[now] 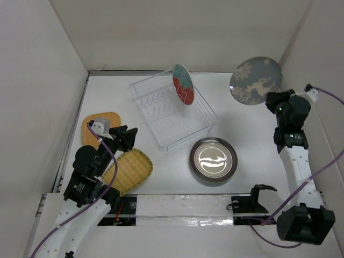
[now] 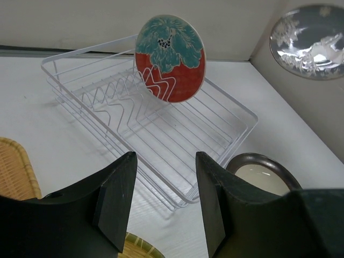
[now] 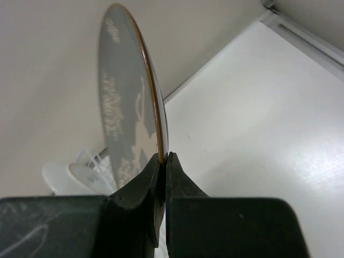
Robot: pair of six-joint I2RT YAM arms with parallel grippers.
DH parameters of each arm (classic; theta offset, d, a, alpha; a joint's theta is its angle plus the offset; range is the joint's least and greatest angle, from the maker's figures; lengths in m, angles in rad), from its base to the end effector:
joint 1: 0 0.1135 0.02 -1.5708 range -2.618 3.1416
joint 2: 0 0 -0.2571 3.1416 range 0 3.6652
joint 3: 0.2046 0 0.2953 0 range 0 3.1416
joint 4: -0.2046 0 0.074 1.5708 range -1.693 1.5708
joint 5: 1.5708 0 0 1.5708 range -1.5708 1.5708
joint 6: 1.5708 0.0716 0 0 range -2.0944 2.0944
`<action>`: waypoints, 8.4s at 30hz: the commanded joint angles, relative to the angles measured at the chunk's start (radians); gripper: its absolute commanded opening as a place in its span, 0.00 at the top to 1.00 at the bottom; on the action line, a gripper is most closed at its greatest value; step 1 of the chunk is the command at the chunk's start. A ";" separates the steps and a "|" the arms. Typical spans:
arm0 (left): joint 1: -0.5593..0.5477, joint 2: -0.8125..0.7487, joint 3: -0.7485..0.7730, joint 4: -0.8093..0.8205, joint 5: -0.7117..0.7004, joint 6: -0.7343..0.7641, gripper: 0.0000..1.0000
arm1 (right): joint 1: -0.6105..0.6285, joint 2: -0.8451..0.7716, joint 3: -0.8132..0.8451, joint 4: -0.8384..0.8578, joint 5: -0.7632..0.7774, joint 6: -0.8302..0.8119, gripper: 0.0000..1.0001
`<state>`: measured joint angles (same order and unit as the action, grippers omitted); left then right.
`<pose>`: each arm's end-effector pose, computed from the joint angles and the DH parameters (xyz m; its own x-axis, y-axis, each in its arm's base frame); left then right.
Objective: Load the plates into the dish rack
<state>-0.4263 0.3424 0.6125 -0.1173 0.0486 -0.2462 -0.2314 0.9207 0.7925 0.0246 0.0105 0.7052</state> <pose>0.1664 -0.0794 0.3569 0.0231 -0.2778 -0.9603 0.4767 0.8474 -0.2337 0.2954 -0.0704 0.3256 0.0786 0.6474 -0.7581 0.2476 0.7239 0.6439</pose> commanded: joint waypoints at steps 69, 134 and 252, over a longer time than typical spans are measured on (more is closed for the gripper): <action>-0.006 0.044 0.004 0.033 -0.013 0.001 0.55 | 0.749 0.501 0.542 -0.141 0.232 -0.406 0.50; -0.006 -0.026 0.001 0.042 0.022 -0.002 0.55 | 0.053 0.082 -0.360 -0.443 -0.176 0.014 0.18; 0.031 0.170 0.015 0.024 -0.092 0.012 0.57 | 0.863 1.209 1.199 -0.331 0.253 -0.551 0.76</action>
<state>-0.4015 0.5064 0.6128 -0.1184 -0.0319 -0.2440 0.6415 2.1052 1.9724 -0.2256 0.2859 0.0364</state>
